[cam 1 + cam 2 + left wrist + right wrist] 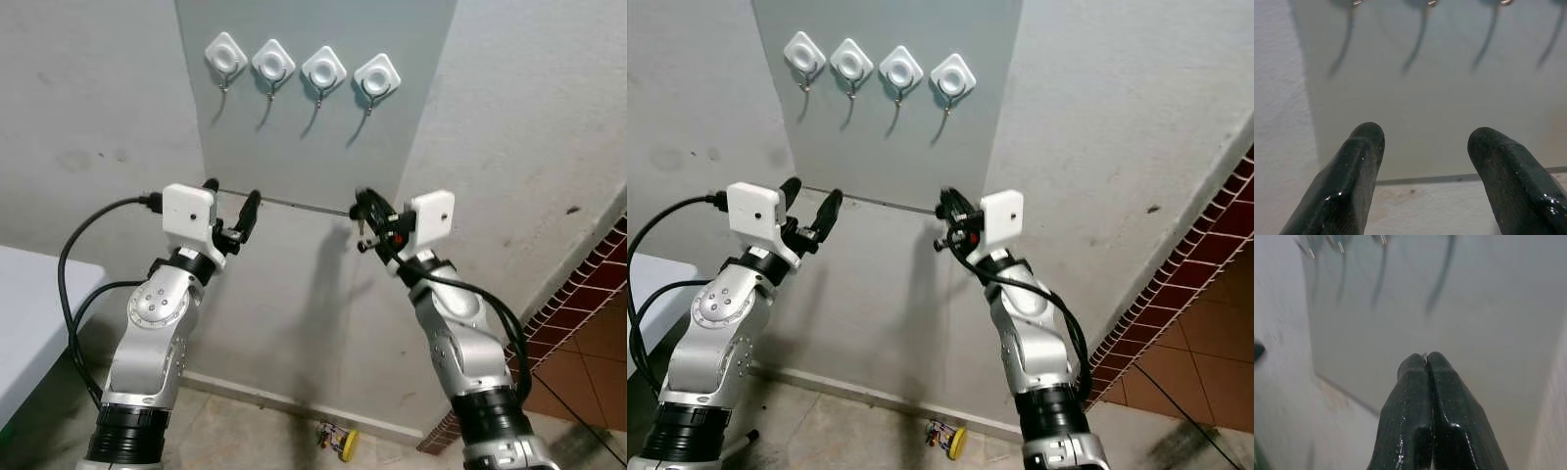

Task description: Hang keys on a hook

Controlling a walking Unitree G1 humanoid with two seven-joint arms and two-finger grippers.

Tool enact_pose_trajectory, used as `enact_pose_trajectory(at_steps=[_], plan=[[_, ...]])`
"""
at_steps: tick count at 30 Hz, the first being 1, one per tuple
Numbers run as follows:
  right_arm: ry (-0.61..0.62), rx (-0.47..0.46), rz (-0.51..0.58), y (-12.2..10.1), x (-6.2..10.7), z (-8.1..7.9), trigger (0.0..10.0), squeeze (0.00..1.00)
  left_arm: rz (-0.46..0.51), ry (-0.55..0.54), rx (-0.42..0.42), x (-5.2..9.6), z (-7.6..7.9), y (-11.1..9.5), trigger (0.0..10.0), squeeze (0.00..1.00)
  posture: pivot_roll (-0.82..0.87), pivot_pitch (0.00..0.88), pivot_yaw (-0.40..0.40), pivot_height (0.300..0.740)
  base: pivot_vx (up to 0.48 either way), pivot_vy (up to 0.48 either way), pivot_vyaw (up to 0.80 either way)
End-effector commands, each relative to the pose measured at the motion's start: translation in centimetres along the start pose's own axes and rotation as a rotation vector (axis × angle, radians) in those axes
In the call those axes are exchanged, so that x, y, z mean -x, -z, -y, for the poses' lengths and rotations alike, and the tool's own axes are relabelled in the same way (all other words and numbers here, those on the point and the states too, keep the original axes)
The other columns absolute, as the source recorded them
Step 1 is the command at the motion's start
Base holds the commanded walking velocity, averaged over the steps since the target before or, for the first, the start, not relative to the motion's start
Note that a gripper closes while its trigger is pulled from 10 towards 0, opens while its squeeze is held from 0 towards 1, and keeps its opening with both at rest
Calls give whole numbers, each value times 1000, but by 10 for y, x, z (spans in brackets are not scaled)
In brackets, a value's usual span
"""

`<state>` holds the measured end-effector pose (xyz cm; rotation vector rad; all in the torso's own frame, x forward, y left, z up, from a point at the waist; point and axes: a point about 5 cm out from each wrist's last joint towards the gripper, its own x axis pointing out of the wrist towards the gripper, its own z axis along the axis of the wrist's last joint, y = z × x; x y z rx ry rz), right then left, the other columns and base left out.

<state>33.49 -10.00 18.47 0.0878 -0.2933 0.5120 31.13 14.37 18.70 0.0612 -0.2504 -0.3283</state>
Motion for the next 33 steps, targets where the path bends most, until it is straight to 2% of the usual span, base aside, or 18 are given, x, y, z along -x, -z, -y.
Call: enact_pose_trajectory(at_steps=[1,12,19,23,27,33], plan=[[-43,12,43,-13,-9,-4,10000,0,40,36,-14,-3,2,-10,10000,0,-111,0,-42,724,0,0,0],[-97,0,74,-21,-18,-9,10000,0,61,53,-12,-4,3,-16,10000,0,-104,0,-49,724,0,0,0],[-131,-23,132,-37,-38,-13,10000,0,94,59,-11,-9,4,-26,10000,0,-90,0,-60,724,0,0,0],[-133,-32,147,-41,-42,-13,10000,0,98,63,-12,-9,6,-28,10000,0,-91,0,-60,724,0,0,0],[-161,-80,202,-54,-54,-18,10000,0,117,75,-4,-11,9,-32,10000,0,-86,0,-64,724,0,0,0],[-180,-89,224,-58,-58,-21,10000,0,115,75,-4,-10,10,-32,10000,0,-81,0,-69,724,0,0,0]])
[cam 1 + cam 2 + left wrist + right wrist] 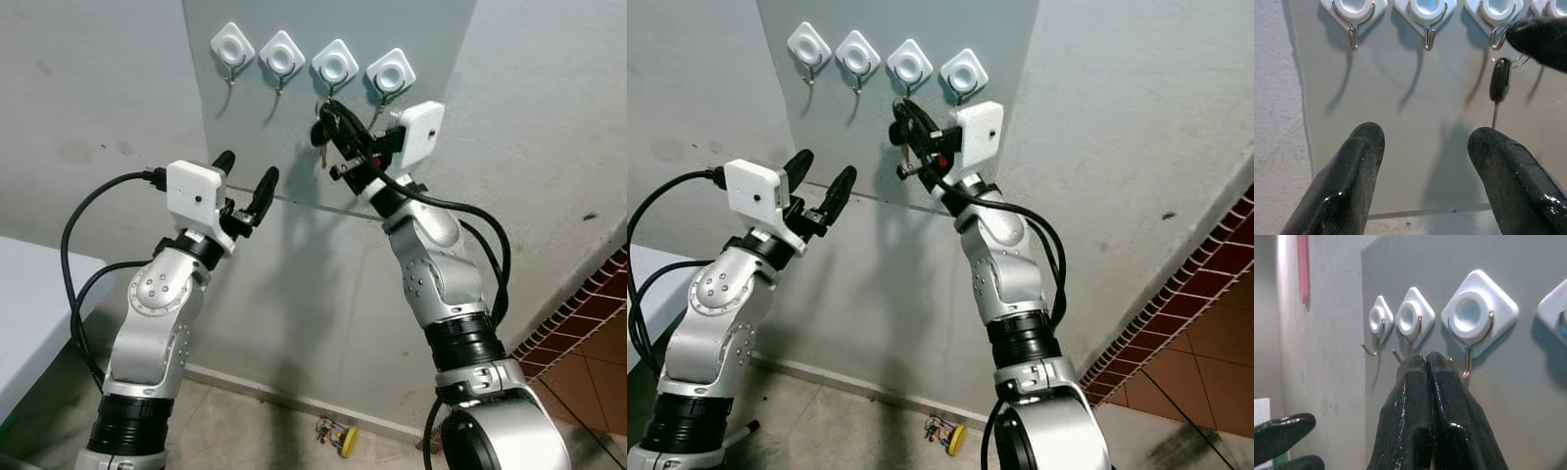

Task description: Hang keys on a hook

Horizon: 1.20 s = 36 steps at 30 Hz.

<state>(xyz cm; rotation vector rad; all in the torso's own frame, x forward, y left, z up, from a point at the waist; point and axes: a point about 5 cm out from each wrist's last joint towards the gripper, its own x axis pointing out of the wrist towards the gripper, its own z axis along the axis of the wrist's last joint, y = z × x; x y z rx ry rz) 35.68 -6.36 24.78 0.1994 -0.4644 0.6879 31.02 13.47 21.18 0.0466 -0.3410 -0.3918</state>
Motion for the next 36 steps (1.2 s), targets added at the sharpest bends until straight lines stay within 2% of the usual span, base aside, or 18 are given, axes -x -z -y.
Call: enact_pose_trajectory(at_steps=[1,10,17,22,27,36], plan=[[-13,3,38,-9,-6,0,10000,0,21,16,-11,-3,3,-7,10000,0,-81,0,-69,724,0,0,0],[5,-23,60,-12,-11,1,10000,0,19,17,-9,-3,5,-6,10000,0,-79,0,-71,724,0,0,0],[24,-75,64,-9,-8,4,10000,0,15,9,-10,-2,3,-6,10000,0,-74,0,-71,724,0,0,0],[25,-80,66,-8,-9,4,10000,0,14,9,-10,-2,3,-6,10000,0,-74,0,-71,724,0,0,0],[63,-191,67,0,3,4,10000,0,13,10,0,-2,3,-6,10000,0,-82,0,-63,724,0,0,0],[86,-265,86,1,9,5,10000,0,12,15,1,-3,4,-6,10000,0,-86,0,-58,724,0,0,0]])
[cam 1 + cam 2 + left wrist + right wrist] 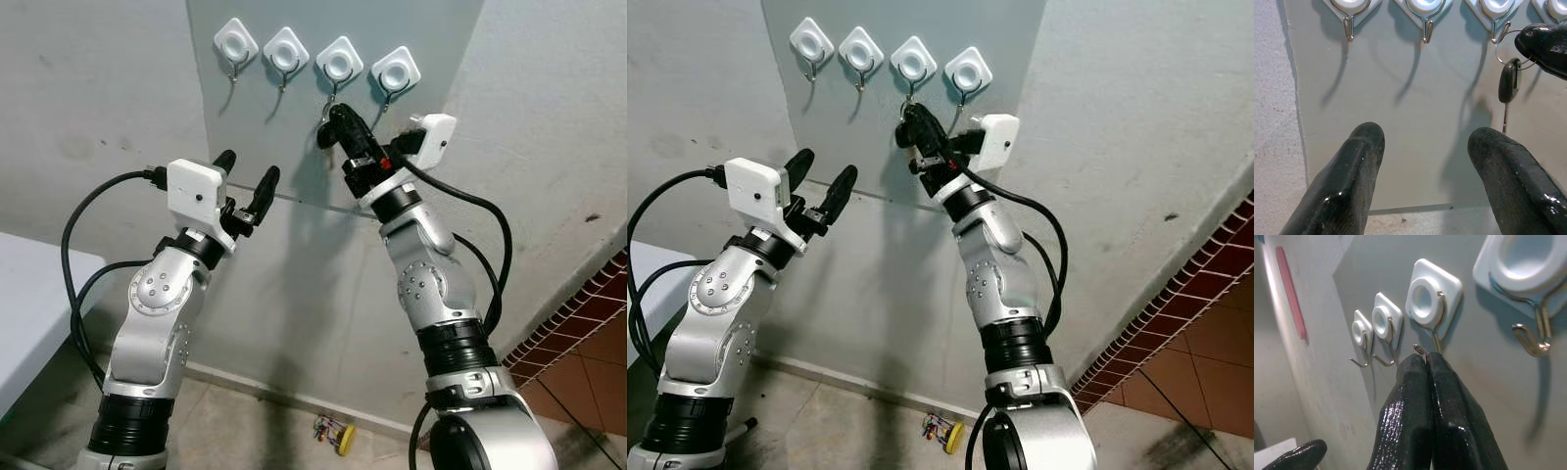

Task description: Hang keys on a hook

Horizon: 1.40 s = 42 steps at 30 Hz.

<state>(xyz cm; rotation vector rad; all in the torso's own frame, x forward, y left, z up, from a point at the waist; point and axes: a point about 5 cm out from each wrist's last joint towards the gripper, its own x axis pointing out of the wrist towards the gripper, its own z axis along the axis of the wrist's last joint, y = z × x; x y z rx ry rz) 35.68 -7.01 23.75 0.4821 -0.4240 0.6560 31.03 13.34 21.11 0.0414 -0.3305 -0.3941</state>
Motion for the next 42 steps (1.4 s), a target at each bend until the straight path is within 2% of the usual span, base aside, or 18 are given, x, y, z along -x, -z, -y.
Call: enact_pose_trajectory(at_steps=[1,21,32,37,42], plan=[[-4,-11,24,-6,0,-1,10000,0,21,14,-6,-2,3,-7,10000,0,-86,0,-58,724,0,0,0],[-59,-29,38,-11,-3,-7,10000,0,22,8,-6,-3,2,-8,10000,0,-83,0,-62,724,0,0,0],[-74,-45,85,-20,-12,-10,10000,0,24,2,-9,-4,1,-8,10000,0,-84,0,-61,724,0,0,0],[-64,-52,89,-21,-14,-11,10000,0,24,0,-8,-4,1,-8,10000,0,-83,0,-62,724,0,0,0],[12,-98,65,-18,-18,-5,10000,0,25,-4,-7,-4,1,-8,10000,0,-80,0,-64,724,0,0,0]])
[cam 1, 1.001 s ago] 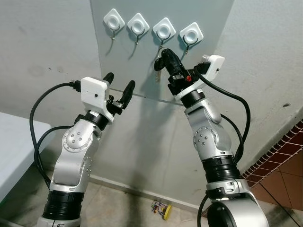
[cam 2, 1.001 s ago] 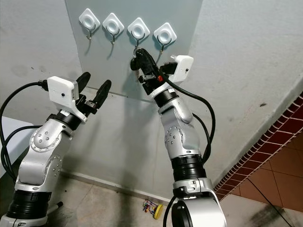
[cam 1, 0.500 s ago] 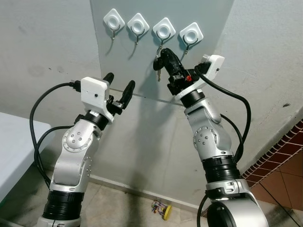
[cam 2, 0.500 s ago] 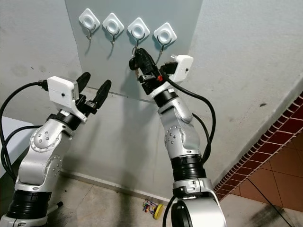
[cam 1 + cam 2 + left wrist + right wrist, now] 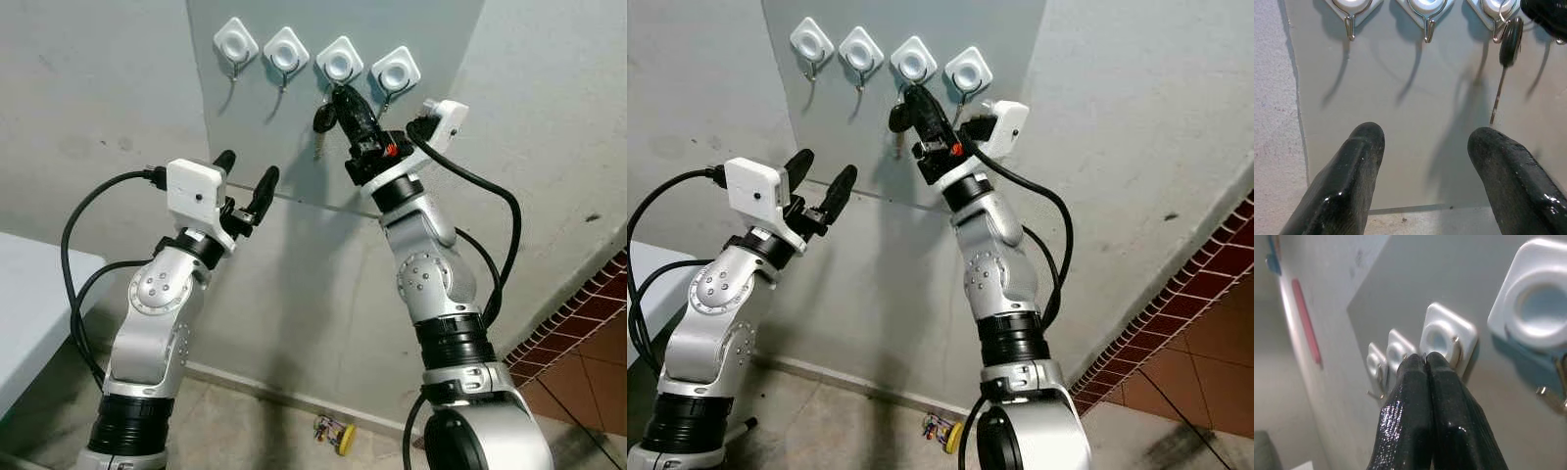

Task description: Hang keys on a hook

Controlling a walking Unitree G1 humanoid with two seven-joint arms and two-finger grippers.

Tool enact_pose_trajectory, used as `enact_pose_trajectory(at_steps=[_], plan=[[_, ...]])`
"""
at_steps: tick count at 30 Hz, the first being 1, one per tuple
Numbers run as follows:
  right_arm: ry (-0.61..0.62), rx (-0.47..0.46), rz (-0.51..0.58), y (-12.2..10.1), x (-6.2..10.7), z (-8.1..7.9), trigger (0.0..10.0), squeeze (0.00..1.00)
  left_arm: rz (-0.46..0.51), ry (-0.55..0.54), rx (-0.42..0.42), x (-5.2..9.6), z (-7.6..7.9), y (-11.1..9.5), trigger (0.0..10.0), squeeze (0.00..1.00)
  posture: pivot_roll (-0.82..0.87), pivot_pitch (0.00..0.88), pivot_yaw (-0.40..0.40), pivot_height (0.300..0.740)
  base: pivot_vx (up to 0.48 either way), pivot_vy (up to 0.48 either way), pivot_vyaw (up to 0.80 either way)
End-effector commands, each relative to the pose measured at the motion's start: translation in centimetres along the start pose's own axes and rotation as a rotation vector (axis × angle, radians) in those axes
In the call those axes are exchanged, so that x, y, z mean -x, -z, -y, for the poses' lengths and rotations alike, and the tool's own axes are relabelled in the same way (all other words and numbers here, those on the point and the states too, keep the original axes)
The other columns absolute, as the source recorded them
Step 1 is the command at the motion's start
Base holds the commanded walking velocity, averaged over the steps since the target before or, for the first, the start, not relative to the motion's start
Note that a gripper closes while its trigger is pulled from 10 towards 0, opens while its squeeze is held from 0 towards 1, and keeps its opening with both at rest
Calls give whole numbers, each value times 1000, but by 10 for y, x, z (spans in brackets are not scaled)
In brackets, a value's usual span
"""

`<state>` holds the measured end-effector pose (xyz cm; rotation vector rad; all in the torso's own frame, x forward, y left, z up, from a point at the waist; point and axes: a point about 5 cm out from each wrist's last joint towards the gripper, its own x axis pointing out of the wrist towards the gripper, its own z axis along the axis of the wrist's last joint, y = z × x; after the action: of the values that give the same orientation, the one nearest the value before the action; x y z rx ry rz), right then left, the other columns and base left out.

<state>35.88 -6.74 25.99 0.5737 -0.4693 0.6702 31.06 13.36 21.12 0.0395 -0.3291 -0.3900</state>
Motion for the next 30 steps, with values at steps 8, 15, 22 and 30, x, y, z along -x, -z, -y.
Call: enact_pose_trajectory(at_steps=[8,15,22,30], plan=[[99,-59,-44,5,-2,8,10000,0,27,0,-7,-4,1,-9,10000,0,-80,0,-62,724,0,0,0],[126,-70,-70,10,2,10,10000,0,29,0,-6,-4,0,-9,10000,0,-81,0,-61,724,0,0,0],[76,-81,-63,13,9,7,10000,1000,29,-2,-3,-4,0,-9,10000,0,-80,0,-59,724,0,0,0],[86,-49,-60,14,15,11,10000,1000,23,-6,-11,-3,-1,-8,10000,0,-79,0,-57,724,0,0,0]])
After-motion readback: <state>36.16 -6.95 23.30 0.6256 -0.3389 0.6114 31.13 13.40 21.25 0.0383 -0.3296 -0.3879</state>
